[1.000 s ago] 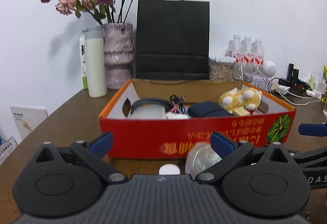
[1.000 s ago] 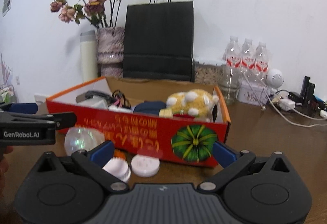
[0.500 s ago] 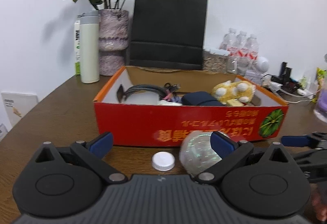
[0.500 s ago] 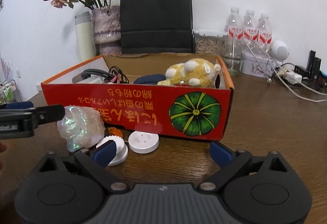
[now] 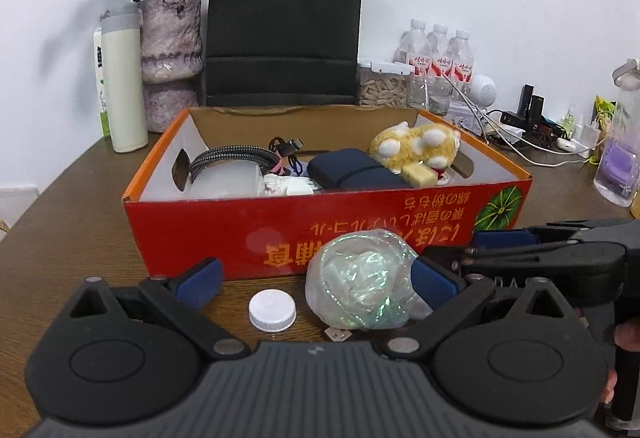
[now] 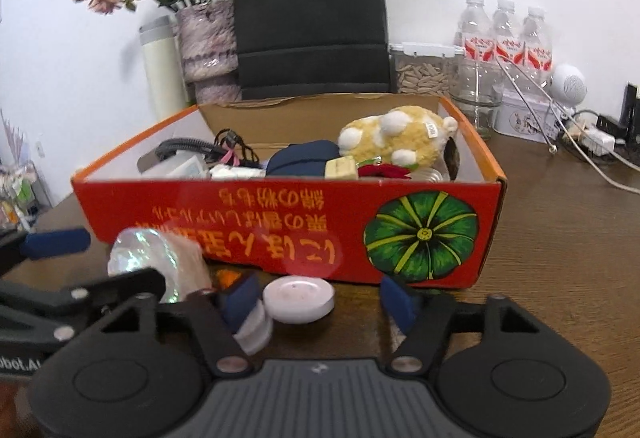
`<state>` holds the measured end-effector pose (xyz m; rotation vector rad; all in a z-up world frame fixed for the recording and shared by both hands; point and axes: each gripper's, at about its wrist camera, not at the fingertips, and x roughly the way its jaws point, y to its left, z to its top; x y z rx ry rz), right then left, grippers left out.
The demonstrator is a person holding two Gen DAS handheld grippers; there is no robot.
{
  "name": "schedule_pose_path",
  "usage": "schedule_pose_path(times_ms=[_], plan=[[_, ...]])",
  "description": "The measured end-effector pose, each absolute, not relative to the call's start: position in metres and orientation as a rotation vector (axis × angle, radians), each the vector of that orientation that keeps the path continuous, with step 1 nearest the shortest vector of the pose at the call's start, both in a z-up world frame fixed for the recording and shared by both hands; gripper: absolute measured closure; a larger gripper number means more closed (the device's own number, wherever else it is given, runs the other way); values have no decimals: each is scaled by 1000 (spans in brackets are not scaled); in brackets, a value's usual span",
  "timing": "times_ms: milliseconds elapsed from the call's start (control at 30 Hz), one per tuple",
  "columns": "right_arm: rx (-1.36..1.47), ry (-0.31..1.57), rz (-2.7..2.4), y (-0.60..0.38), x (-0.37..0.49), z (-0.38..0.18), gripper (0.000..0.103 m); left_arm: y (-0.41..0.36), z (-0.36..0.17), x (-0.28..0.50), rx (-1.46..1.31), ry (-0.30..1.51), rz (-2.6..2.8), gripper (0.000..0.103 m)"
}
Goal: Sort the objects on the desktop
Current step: 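Grasp the crinkled clear plastic bag with the left gripper while the right grasps a white cap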
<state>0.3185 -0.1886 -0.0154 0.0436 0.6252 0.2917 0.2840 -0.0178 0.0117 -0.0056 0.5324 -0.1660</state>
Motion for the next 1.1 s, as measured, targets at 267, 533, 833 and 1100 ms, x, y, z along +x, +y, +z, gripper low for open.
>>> schedule_pose_path(times_ms=[267,533,833,1100], plan=[[35,634,331,-186,315,-16,46,-19,7,292,-3,567,-191,14],[74,644,322,-193,316,-16,47,-24,5,296,-4,580,-231,21],[162,643,297,-208,318,-13,55,-25,3,303,-37,604,-238,25],[58,632,296,-193,318,-15,55,-28,2,310,-38,613,-223,25]])
